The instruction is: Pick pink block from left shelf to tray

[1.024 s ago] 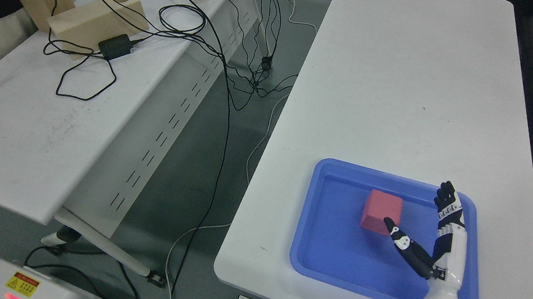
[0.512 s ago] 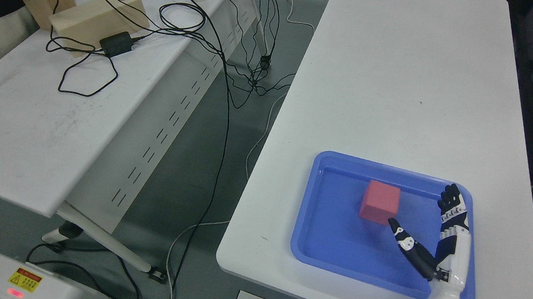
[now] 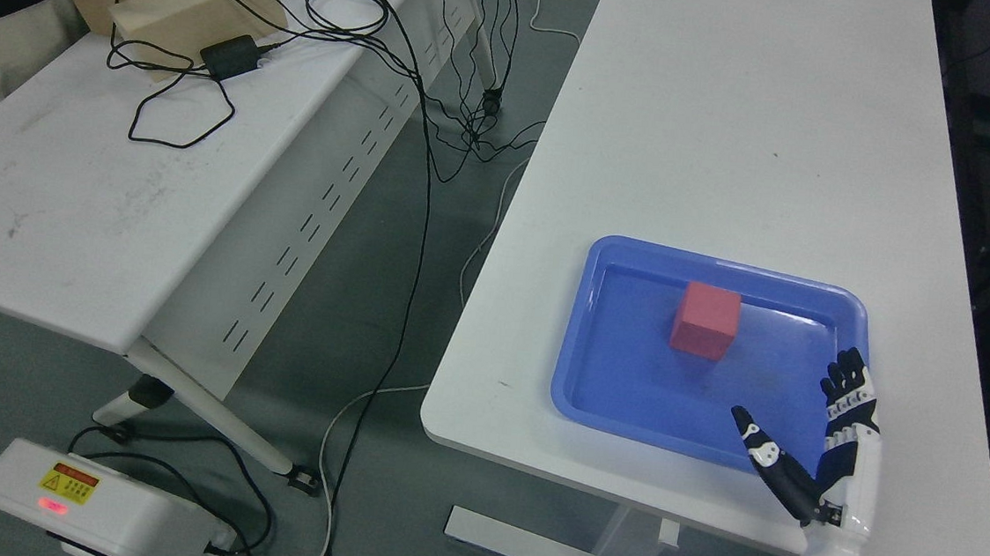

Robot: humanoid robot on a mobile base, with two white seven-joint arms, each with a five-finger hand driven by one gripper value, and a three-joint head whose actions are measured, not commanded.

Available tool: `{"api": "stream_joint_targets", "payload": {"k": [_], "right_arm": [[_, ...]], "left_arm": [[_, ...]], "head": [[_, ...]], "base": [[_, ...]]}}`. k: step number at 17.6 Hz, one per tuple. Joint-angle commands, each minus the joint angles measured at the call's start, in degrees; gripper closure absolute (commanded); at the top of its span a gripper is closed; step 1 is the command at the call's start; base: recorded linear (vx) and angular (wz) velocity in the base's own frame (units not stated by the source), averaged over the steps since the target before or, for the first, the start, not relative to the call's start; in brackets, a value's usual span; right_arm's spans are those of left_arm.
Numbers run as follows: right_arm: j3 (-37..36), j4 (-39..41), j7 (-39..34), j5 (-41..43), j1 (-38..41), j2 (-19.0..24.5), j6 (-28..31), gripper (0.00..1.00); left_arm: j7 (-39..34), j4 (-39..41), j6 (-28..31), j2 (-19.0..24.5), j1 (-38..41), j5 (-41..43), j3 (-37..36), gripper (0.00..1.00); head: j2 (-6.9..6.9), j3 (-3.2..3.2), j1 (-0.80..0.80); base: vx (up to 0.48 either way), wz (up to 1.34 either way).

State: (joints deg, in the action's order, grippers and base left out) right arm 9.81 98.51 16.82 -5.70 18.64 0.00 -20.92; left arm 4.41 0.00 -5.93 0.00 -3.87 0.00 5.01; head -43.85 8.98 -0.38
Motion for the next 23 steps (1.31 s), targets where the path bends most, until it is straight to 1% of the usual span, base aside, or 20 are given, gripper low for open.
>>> {"api": "stream_joint_targets", "payload": {"k": [1, 3, 5, 7, 14, 17, 23], "right_arm": [[-0.7, 0.0, -0.2, 2.0, 0.1, -1.0, 1.1, 0.0], [-0.8, 0.0, -0.2, 2.7, 0.3, -1.0, 3.2, 0.0], [-1.9, 0.0, -0.4, 3.1, 0.5, -1.0, 7.5, 0.0], [-2.2, 0.0, -0.7, 3.1, 0.5, -1.0, 9.8, 0.0], [-2.0, -0.1, -1.1, 3.1, 0.2, -1.0, 9.9, 0.0], [-2.2, -0.1, -4.2, 3.1, 0.2, -1.0, 9.6, 0.0], [-2.0, -0.2, -4.6, 3.1, -0.8, -1.0, 9.3, 0.0]], "left_arm": [[0.0, 1.0, 0.0, 1.0, 0.0, -0.4, 0.0, 0.0], [0.0, 1.0, 0.0, 1.0, 0.0, -0.4, 0.0, 0.0], [0.0, 1.0, 0.0, 1.0, 0.0, -0.4, 0.0, 0.0], [0.0, 1.0, 0.0, 1.0, 0.0, -0.4, 0.0, 0.0], [0.0, 1.0, 0.0, 1.0, 0.0, -0.4, 0.0, 0.0], [0.0, 1.0, 0.0, 1.0, 0.0, -0.4, 0.0, 0.0], [0.0, 1.0, 0.0, 1.0, 0.0, -0.4, 0.0, 0.0]], "head": [[0.0, 0.0, 0.0], [0.0, 0.0, 0.0], [0.0, 0.0, 0.0], [0.0, 0.0, 0.0], [0.0, 0.0, 0.0], [0.0, 0.0, 0.0], [0.0, 0.0, 0.0]], "base": [[-0.176, 0.0], [-0.182, -0.01], [-0.2, -0.04], [-0.196, -0.11], [-0.184, -0.18], [-0.148, 0.11], [-0.151, 0.09]]}}
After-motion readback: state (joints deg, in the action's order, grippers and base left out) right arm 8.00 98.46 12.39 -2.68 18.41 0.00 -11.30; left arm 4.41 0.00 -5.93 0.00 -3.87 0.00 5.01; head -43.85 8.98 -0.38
